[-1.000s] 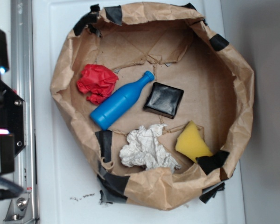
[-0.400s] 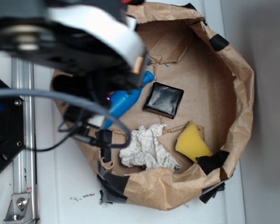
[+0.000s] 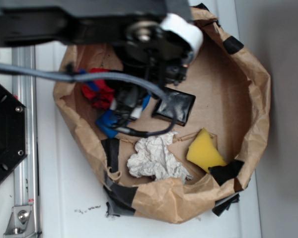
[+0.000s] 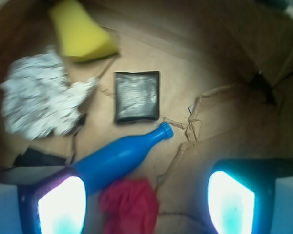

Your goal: Grab the black box.

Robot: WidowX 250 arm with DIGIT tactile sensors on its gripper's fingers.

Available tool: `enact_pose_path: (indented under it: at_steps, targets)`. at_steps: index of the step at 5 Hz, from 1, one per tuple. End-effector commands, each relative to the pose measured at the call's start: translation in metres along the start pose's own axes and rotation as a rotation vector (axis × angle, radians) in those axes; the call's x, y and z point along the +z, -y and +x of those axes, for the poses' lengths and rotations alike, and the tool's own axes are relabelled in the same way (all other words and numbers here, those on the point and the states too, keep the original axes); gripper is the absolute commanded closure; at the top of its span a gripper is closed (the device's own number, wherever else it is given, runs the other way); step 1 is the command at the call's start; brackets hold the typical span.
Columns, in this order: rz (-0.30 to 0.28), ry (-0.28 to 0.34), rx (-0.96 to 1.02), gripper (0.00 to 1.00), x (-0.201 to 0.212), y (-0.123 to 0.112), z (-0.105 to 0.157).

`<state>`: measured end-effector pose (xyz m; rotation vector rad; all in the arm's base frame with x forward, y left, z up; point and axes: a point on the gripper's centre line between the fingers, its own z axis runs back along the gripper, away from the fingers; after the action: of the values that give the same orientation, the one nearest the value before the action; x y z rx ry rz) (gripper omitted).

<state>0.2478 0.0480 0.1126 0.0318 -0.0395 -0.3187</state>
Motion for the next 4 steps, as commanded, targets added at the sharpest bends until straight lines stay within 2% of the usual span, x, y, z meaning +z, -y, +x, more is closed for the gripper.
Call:
enact_pose_path:
  at_steps: [1,3,4]
  targets:
    - [-0.003,0.040,0.157,0.00,-0.034,0.001,0.022]
    - [-0.111,-0.046,0.009,0.00,-0.069,0.011,0.045]
    - [-0.126,-0.068,-0.128,0.00,-0.078,0.020,0.063]
